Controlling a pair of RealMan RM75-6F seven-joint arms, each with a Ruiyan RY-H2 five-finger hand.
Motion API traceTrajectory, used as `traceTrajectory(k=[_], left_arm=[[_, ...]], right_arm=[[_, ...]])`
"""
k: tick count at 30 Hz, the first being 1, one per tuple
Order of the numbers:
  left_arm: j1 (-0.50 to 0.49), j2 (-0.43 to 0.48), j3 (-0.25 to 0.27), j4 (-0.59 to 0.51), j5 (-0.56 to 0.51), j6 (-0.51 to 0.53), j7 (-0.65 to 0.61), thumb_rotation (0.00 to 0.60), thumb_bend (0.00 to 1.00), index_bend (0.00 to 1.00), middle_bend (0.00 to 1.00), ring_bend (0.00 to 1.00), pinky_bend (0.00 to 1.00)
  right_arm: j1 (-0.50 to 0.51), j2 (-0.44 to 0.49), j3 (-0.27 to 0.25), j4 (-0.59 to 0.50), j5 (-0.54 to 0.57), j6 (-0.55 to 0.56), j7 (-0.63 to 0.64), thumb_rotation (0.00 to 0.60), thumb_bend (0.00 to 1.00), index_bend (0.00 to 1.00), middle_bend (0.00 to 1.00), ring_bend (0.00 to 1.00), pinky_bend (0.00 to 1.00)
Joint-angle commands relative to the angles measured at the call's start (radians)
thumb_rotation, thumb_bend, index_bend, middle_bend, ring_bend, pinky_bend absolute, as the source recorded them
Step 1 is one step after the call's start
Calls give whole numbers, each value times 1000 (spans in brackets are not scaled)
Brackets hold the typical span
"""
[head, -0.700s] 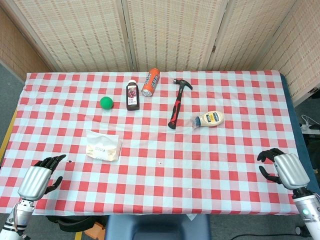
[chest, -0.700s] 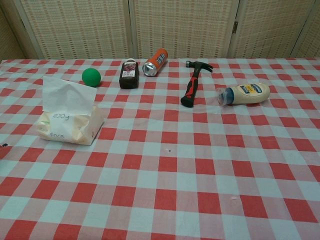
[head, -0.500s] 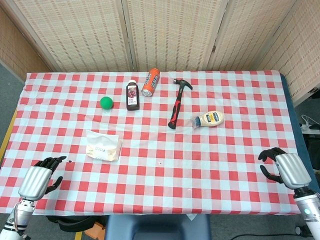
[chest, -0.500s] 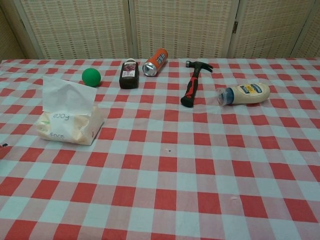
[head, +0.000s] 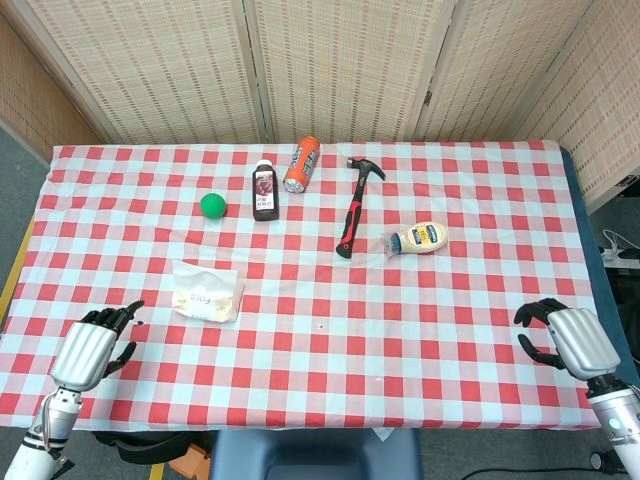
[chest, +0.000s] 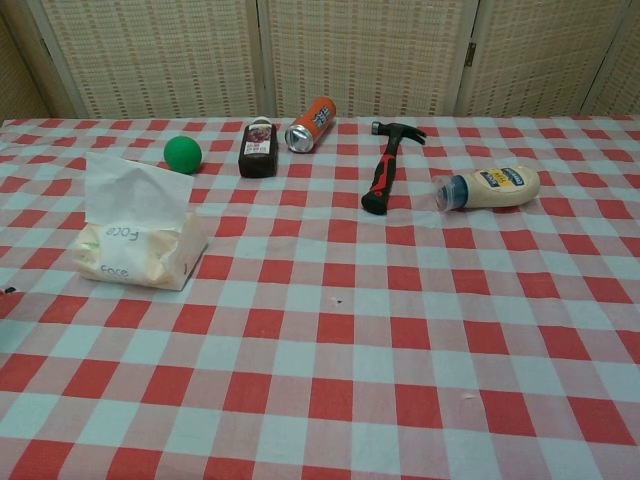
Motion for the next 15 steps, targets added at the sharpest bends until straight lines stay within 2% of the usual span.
traceTrajectory(k=[1, 3, 4, 9, 15], left_arm=[[-59, -36, -43, 34, 10, -22, -2, 600, 369, 167, 571, 661, 789], [-99, -53, -61, 46, 8, -58, -28, 600, 369, 166, 680, 777, 926], [-116, -60, -66, 51, 3, -77, -34, 600, 369, 166, 720, 801, 944], [-205, -103, -85, 84, -22, -196, -38, 600, 371, 166, 800, 825, 964], [-281, -161, -102, 133, -80, -318, -13, 600, 373, 148, 814, 826, 965]], right_arm=[[1, 0, 0, 1, 1, -2, 1, 600, 304, 475, 495, 357, 674], [2, 2, 0, 0, 3, -6, 2, 600, 304, 475, 495, 357, 674], [3, 3, 0, -1, 4, -7, 2, 600, 304, 475, 495, 357, 674], [1, 5, -1, -4, 3, -5, 2, 600, 304, 476, 495, 358, 674], [5, 6, -1, -3, 9, -16, -1, 600, 304, 479, 495, 359, 674]])
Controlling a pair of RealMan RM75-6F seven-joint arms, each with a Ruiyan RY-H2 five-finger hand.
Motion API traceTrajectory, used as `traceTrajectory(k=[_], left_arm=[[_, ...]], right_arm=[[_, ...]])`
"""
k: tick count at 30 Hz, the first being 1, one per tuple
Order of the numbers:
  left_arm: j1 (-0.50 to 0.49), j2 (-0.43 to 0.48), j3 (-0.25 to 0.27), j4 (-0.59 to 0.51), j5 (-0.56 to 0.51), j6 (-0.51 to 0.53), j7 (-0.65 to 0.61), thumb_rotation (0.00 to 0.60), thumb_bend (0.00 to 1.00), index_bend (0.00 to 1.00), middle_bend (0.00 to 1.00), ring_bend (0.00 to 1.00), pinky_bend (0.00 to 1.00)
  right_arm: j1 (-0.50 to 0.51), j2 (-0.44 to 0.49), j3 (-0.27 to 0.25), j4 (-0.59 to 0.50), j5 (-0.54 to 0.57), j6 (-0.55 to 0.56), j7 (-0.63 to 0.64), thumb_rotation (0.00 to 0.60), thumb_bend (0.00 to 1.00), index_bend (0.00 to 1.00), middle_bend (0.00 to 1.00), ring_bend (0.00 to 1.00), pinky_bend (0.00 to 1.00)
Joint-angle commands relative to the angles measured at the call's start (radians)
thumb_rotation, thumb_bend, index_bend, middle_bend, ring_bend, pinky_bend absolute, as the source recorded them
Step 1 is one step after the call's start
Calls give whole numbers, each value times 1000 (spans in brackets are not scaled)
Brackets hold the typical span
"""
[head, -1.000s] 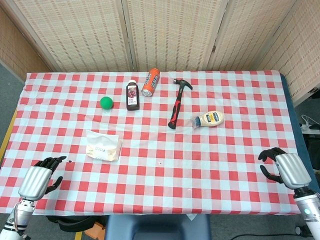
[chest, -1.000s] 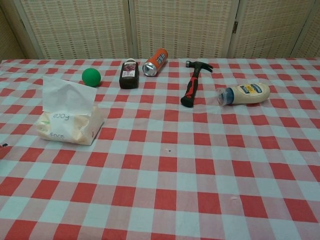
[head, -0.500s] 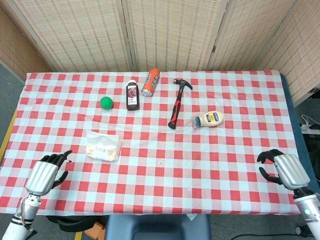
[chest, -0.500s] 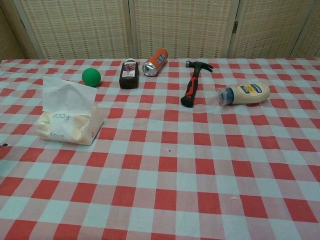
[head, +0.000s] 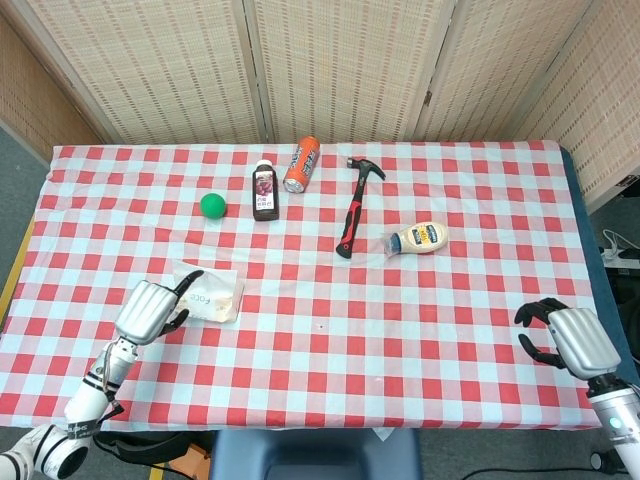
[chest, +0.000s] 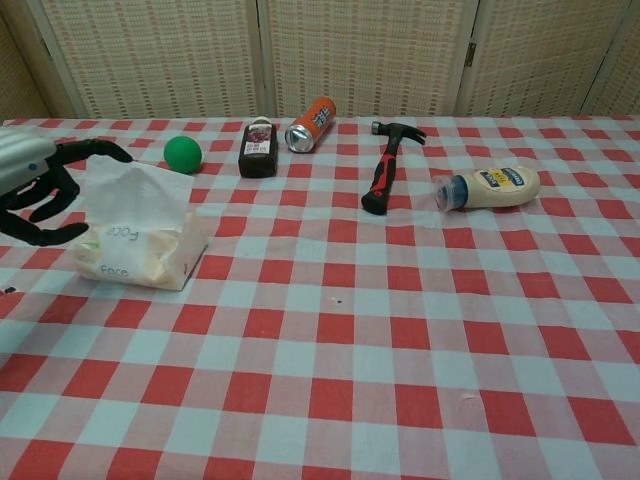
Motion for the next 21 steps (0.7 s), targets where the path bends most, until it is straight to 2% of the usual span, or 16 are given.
traceTrajectory(k=[1, 6, 11, 12, 14, 16, 18, 21], left_arm=[[-53, -49, -19, 43, -44, -65, 23, 600, 373, 139, 814, 826, 965], [-103, -109, -48, 96, -83, -100, 67, 600, 373, 91, 814, 826, 966], [-133, -132, -51, 115, -107, -130, 80, 600, 372, 101, 814, 826, 966], [-137, -134, -51, 116, -111, -132, 81, 600, 372, 139, 814, 826, 966], [-140, -137, -50, 115, -118, -131, 87, 600, 377, 289, 820, 828, 968], [-141, -139, -48, 112, -119, -121, 86, 600, 410, 532, 854, 840, 974], [-140, -139, -46, 110, -119, -108, 78, 600, 448, 659, 901, 856, 983], [-135, -134, -46, 100, -126, -94, 78, 600, 463, 709, 937, 874, 992]], right_arm=[[3, 1, 0, -1, 4, -7, -4, 600, 304, 479, 495, 359, 674], [5, 5, -2, -7, 6, -16, -6, 600, 304, 480, 495, 363, 674], [6, 11, -2, -8, 5, -17, 6, 600, 304, 480, 495, 370, 674], [6, 12, -1, -8, 5, -16, 9, 600, 304, 480, 495, 370, 674], [6, 13, 0, -8, 6, -14, 14, 600, 303, 480, 495, 370, 674], [5, 13, 1, -7, 6, -11, 17, 600, 304, 480, 495, 370, 674], [5, 13, 1, -6, 5, -11, 18, 600, 304, 481, 495, 370, 674], [6, 13, 0, -6, 6, -14, 15, 600, 304, 484, 495, 370, 674]])
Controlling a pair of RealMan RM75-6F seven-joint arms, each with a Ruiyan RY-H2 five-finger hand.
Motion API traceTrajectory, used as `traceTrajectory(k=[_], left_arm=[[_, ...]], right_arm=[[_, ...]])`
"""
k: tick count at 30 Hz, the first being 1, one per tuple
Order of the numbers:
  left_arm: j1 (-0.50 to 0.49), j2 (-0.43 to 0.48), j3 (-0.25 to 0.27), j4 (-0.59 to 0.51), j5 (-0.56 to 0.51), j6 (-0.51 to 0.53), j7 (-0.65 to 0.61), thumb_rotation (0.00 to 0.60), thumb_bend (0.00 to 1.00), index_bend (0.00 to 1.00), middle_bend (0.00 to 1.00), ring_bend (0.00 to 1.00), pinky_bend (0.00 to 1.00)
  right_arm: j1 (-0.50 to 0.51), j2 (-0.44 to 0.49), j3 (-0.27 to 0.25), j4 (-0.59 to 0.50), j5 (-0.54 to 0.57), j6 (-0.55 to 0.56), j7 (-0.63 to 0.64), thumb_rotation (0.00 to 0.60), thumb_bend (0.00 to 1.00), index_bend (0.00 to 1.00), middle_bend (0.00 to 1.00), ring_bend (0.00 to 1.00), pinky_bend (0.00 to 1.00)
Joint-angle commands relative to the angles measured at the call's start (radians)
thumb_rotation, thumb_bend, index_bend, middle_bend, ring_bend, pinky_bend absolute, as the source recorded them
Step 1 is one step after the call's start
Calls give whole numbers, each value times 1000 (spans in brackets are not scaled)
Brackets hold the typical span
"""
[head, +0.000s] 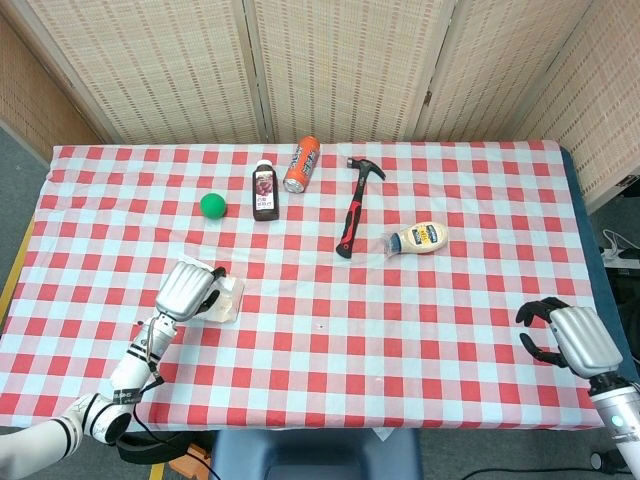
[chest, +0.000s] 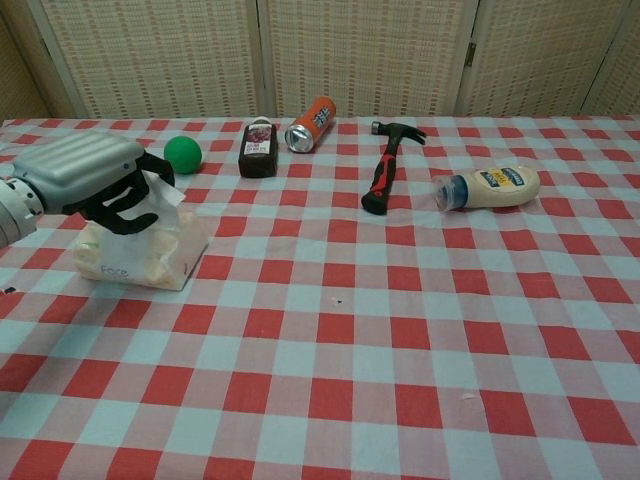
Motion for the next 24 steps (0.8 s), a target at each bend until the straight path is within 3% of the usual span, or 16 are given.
traceTrajectory(k=[1, 10, 15, 19, 24], left_arm=[[5, 8, -1, -13, -8, 15, -1, 600, 463, 723, 948, 878, 994], [52, 78, 6, -91, -24, 87, 48, 600, 459, 781, 997, 899, 1000], [222, 218, 78, -176, -14, 284, 146, 600, 458, 794, 1000, 906, 1000], [284, 300, 85, -206, -22, 359, 166, 600, 457, 797, 1000, 907, 1000], [345, 333, 85, -231, -37, 433, 213, 600, 457, 805, 1000, 907, 1000]], right_arm=[[1, 0, -1, 0, 1, -5, -4, 600, 304, 484, 495, 370, 674], [6, 2, -2, -5, 8, -20, -15, 600, 304, 485, 495, 370, 674], [11, 2, -2, -6, 16, -34, -22, 600, 304, 485, 495, 370, 674], [19, -1, -4, -10, 28, -58, -46, 600, 304, 487, 495, 370, 674], [24, -3, -5, -17, 41, -78, -70, 600, 304, 487, 495, 370, 674]])
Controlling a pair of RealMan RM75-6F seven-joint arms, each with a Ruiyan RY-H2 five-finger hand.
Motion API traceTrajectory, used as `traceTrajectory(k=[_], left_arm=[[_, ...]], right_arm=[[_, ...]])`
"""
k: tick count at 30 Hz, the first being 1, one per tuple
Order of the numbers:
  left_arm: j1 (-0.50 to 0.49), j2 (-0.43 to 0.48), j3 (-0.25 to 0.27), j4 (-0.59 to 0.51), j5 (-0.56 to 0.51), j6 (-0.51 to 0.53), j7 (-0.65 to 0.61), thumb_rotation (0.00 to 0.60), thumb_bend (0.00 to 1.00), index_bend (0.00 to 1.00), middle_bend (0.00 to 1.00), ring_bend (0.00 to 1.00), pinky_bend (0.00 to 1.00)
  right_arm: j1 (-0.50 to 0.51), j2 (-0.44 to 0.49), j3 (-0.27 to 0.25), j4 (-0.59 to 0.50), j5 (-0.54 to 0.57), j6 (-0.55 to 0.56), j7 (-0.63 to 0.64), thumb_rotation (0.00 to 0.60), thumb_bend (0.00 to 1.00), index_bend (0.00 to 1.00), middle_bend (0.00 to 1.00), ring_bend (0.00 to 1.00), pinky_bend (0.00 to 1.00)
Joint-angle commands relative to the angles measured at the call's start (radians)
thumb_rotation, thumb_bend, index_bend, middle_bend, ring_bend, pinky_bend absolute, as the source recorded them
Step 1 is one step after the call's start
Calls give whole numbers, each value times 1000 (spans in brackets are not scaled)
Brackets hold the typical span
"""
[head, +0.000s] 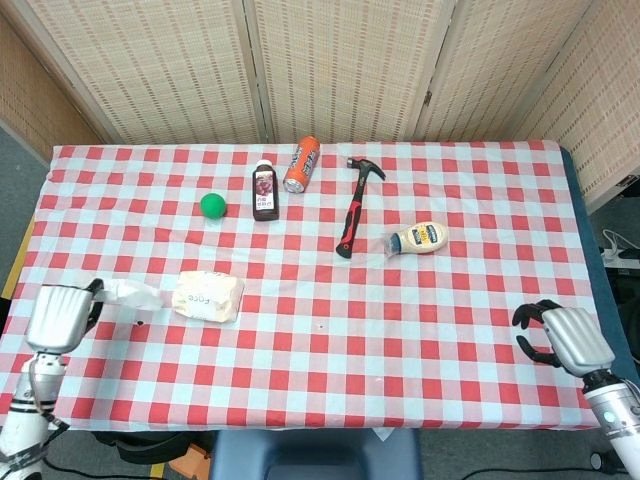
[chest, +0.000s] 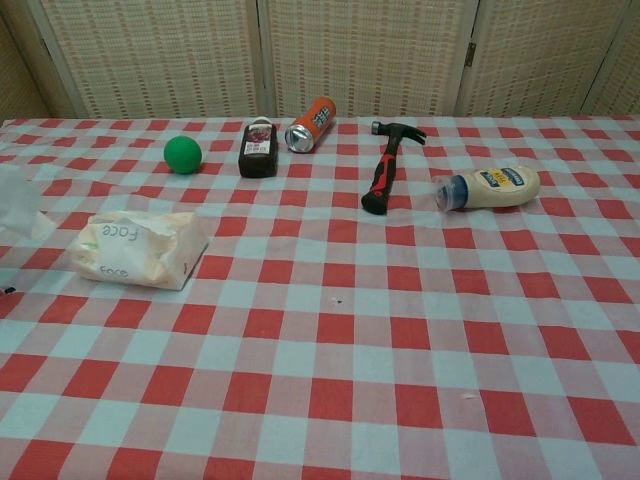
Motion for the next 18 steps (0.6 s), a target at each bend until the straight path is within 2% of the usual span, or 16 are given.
traceTrajectory(k=[1, 5, 7, 10, 13, 15, 18], left_arm=[[40, 15, 14, -21, -10, 37, 40, 600, 457, 805, 1000, 907, 1000], [64, -21, 23, 8, -12, 58, 83, 600, 454, 773, 982, 893, 999], [74, -42, 31, 27, -9, 57, 51, 600, 440, 671, 913, 858, 989], [87, -55, 41, 17, -16, 36, -24, 600, 394, 335, 693, 764, 938], [99, -54, 54, -5, -22, 11, -73, 600, 381, 107, 654, 761, 944], [99, -49, 62, -9, -10, 1, -88, 600, 376, 24, 670, 769, 950], [103, -46, 62, -9, 12, 16, -104, 600, 373, 0, 691, 770, 951]], right_arm=[[2, -1, -1, -4, 5, -5, -7, 600, 304, 487, 495, 370, 674], [0, 0, -1, -6, 5, -1, -7, 600, 304, 488, 495, 370, 674], [-1, -1, 0, -5, 5, 2, -6, 600, 304, 488, 495, 370, 674], [-1, -4, 2, -2, 9, 1, -9, 600, 304, 488, 495, 370, 674], [1, -6, 2, -2, 13, -5, -14, 600, 304, 488, 495, 370, 674], [3, -6, 2, -2, 15, -10, -15, 600, 304, 488, 495, 370, 674], [5, -9, 5, 1, 17, -9, -16, 600, 304, 488, 495, 370, 674]])
